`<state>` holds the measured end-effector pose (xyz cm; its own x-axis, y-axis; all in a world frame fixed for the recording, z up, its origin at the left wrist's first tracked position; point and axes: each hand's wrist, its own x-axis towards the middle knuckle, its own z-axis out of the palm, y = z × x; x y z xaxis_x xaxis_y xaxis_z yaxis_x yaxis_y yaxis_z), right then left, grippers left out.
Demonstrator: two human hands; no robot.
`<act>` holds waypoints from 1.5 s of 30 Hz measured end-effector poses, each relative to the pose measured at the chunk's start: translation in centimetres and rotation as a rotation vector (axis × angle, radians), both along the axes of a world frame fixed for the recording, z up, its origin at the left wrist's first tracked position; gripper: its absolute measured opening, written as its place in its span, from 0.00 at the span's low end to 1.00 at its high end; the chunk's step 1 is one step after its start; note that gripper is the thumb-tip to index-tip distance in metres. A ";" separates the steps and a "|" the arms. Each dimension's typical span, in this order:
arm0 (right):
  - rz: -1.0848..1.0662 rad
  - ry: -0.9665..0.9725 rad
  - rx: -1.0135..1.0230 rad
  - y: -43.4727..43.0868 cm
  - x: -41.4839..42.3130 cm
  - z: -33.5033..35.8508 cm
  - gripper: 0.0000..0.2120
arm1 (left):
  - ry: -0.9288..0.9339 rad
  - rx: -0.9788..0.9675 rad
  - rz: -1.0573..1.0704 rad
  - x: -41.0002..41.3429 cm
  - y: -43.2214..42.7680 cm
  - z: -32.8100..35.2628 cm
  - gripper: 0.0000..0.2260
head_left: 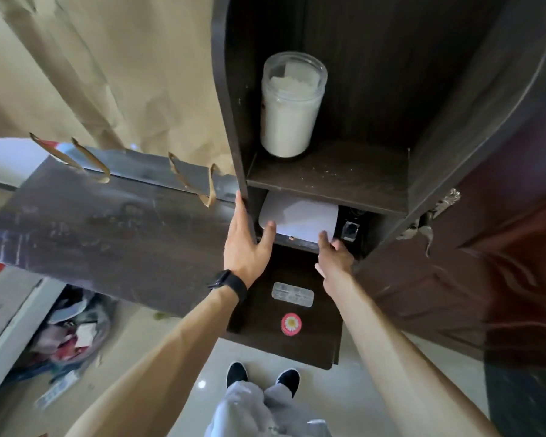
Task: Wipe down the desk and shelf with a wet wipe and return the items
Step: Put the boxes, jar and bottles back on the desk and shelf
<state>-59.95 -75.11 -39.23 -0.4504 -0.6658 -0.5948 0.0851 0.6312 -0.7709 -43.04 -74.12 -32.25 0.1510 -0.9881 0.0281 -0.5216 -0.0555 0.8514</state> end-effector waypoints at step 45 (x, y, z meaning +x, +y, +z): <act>1.165 0.649 0.054 -0.5 26.7 -5.1 0.31 | 0.731 0.801 0.422 37.5 -5.0 -10.9 0.16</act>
<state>-33.27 -75.65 -44.28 0.1521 -0.8353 -0.5283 -0.8913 0.1151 -0.4386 -5.51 -79.17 -43.15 0.1948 -0.5507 -0.8117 0.2676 -0.7663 0.5841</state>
